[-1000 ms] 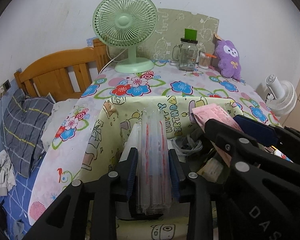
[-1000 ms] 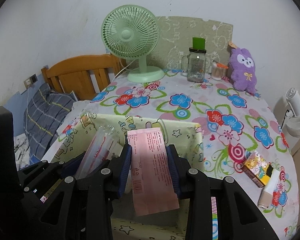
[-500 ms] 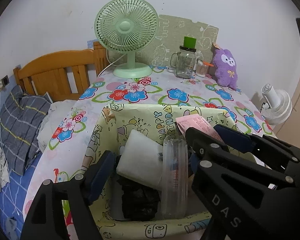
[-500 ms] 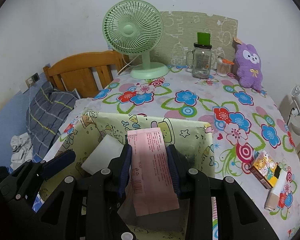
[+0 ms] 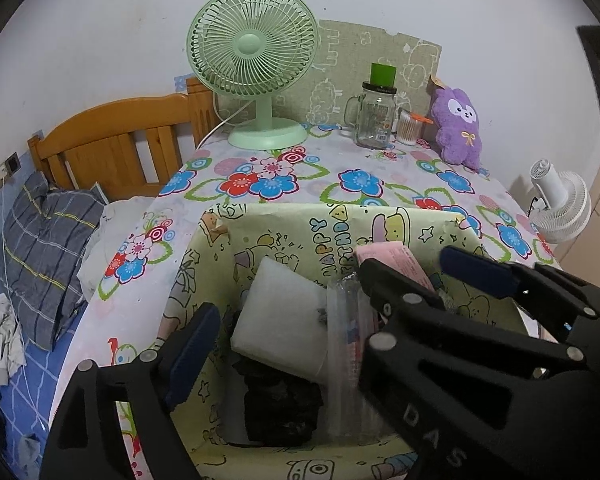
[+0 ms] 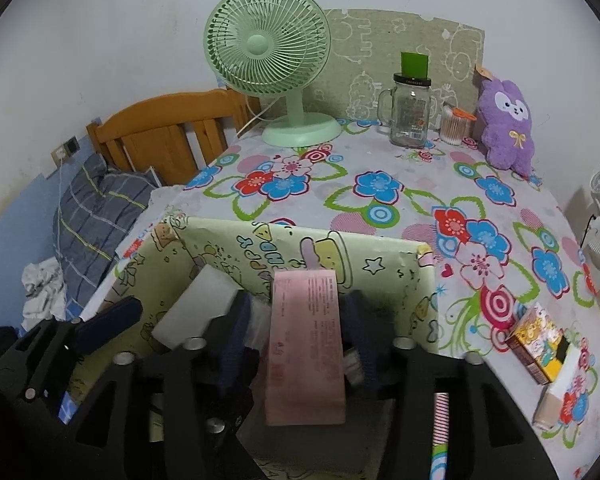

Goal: Organize soft objects
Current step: 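Open the left gripper into the box while the right gripper releases the pink packet, then withdraw both tools from the box toward the yellow bag and white pack, then grasp the white rolled pack with the right gripper and lift it, then grasp the yellow cartoon snack bag with the left gripper while the right holds the white pack, then carry the yellow bag and white pack together over the fabric box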

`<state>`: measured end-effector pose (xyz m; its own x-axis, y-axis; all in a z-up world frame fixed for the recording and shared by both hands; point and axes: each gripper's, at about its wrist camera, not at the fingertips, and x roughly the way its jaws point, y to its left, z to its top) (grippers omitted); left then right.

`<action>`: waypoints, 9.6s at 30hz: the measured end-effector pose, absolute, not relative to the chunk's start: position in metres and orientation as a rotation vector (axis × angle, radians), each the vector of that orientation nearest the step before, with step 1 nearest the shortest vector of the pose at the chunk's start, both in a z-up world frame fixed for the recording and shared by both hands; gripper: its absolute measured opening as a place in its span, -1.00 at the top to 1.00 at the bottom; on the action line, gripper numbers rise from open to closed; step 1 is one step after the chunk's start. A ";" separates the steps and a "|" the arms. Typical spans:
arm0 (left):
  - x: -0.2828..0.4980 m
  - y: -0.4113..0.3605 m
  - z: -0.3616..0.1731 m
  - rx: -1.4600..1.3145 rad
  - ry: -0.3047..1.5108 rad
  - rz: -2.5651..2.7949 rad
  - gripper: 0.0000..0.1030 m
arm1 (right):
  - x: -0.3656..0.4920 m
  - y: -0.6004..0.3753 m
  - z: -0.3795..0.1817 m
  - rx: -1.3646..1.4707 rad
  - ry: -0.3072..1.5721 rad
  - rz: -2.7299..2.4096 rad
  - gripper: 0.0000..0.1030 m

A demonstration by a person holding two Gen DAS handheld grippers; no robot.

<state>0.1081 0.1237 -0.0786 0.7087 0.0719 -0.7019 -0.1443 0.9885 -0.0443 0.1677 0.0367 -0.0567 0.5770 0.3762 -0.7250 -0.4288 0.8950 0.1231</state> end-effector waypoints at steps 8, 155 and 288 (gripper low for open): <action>0.110 0.114 -0.072 -0.087 0.764 0.108 -0.81 | 0.166 0.024 -0.050 -0.070 0.803 0.442 -0.44; 0.146 -0.122 -0.151 0.116 0.884 -0.110 -0.96 | 0.174 -0.219 -0.145 0.067 0.922 0.084 0.53; 0.050 -0.084 0.001 0.085 0.559 -0.123 -0.57 | 0.068 -0.195 0.024 0.074 0.581 0.141 0.61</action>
<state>0.0498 -0.0842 0.0008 0.8408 -0.0931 -0.5333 0.1392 0.9892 0.0467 0.0682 -0.1954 0.0241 0.8266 0.1539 -0.5413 -0.1121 0.9876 0.1096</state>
